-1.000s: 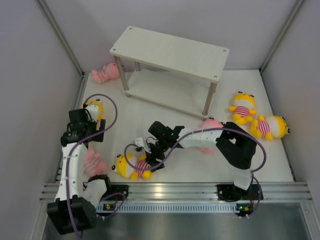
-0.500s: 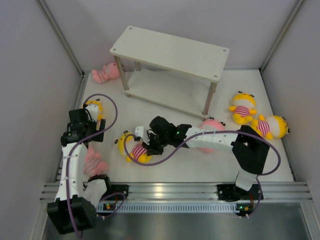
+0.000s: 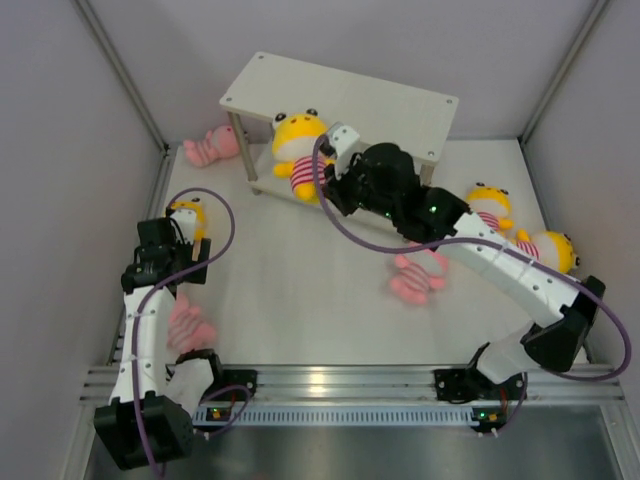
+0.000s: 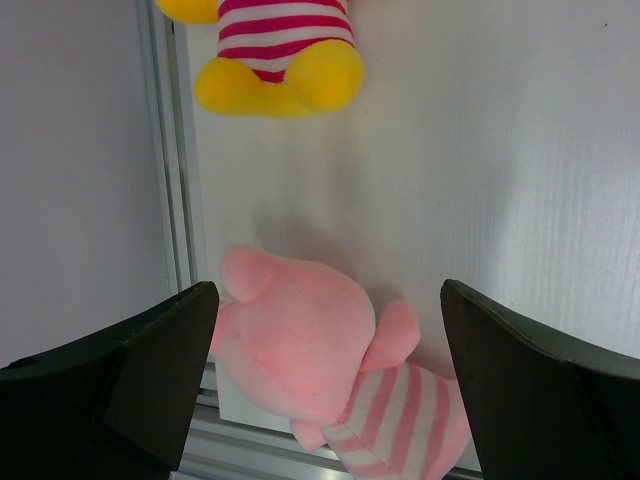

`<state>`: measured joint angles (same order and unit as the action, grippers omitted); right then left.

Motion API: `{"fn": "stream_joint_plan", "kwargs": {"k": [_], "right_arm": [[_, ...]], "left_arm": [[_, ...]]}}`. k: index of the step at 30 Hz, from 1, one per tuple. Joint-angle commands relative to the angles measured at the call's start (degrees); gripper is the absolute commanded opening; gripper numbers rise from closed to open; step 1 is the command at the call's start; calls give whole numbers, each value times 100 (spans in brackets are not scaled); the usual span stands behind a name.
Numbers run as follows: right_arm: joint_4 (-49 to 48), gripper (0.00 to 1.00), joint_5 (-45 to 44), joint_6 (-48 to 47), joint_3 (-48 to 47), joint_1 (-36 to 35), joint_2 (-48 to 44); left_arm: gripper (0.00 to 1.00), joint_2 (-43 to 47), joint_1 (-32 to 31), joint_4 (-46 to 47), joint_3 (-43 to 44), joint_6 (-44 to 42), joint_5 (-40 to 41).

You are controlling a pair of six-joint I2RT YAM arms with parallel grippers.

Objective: Place and organize the stuffed toys onto the shelf

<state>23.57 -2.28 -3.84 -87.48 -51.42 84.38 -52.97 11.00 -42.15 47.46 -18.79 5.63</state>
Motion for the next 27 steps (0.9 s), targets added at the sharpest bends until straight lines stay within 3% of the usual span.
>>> {"fn": "stream_joint_plan", "kwargs": {"k": [1, 6, 11, 22, 24, 25, 26, 27], "right_arm": [[428, 0, -475, 295, -988, 438, -422], [938, 0, -693, 516, -1841, 1606, -159], [1114, 0, -651, 682, -1843, 2354, 61], [1027, 1, -396, 937, -1438, 2795, 35], [974, 6, -396, 999, -1334, 2830, -18], [904, 20, -413, 1042, -1289, 2848, -88], [869, 24, -387, 1051, -1254, 2839, -123], [851, 35, -335, 1052, -1219, 2839, -158]], "left_arm": [[99, 111, 33, -12, 141, -29, 17], [99, 111, 25, -12, 140, -46, -44], [99, 120, 25, -12, 132, -46, -79], [99, 120, 33, -13, 105, -64, -115], [99, 111, 25, -12, 114, -55, -115], [99, 111, 25, -12, 114, -64, -123], [99, 103, 25, -12, 105, -64, -123], [99, 103, 33, -12, 105, -64, -132]]}}
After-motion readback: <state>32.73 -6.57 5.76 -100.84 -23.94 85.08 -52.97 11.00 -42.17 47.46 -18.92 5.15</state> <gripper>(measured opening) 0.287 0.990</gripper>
